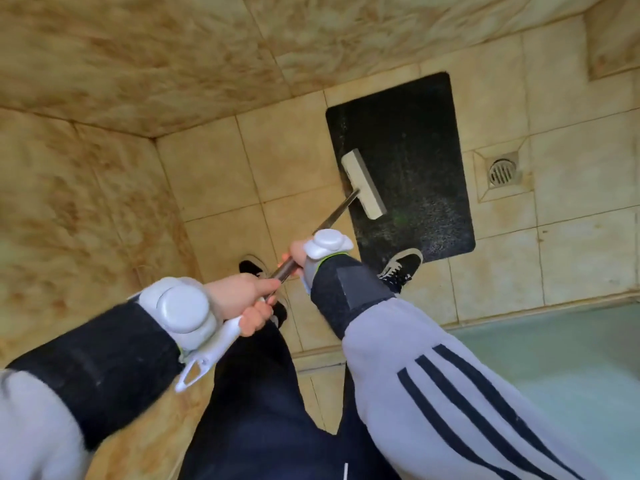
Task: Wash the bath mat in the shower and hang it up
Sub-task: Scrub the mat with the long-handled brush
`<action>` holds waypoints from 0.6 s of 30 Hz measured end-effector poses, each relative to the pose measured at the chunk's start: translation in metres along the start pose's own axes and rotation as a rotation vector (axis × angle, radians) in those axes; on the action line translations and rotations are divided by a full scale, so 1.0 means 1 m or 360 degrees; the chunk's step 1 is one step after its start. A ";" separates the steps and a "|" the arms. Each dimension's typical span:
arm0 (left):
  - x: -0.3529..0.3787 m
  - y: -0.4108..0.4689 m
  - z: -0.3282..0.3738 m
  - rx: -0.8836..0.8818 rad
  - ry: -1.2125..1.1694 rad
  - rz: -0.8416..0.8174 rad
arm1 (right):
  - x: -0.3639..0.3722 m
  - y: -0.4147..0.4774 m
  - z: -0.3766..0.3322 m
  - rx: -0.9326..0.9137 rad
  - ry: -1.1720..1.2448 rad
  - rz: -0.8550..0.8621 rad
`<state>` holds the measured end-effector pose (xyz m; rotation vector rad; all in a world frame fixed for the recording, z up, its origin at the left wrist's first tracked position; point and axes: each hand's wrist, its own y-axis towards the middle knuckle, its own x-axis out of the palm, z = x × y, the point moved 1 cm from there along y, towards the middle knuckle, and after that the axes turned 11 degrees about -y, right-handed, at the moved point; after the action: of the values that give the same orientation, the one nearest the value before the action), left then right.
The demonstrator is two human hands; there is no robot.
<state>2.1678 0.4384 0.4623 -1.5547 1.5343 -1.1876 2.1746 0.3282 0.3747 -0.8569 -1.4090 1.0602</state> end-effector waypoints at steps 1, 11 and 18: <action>0.014 -0.003 0.007 0.0022 0.0043 -0.0022 | -0.015 -0.008 -0.001 -0.0019 0.0054 0.0077; 0.139 0.038 0.118 0.0216 0.0337 -0.0143 | -0.182 0.012 -0.055 -0.0063 0.0461 0.0863; 0.033 0.010 0.117 0.0021 0.0134 -0.0088 | -0.085 0.047 -0.091 -0.0013 0.0315 0.0496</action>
<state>2.2670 0.3873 0.4134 -1.5658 1.5423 -1.3064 2.2718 0.2768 0.2996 -1.1816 -1.1376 1.1665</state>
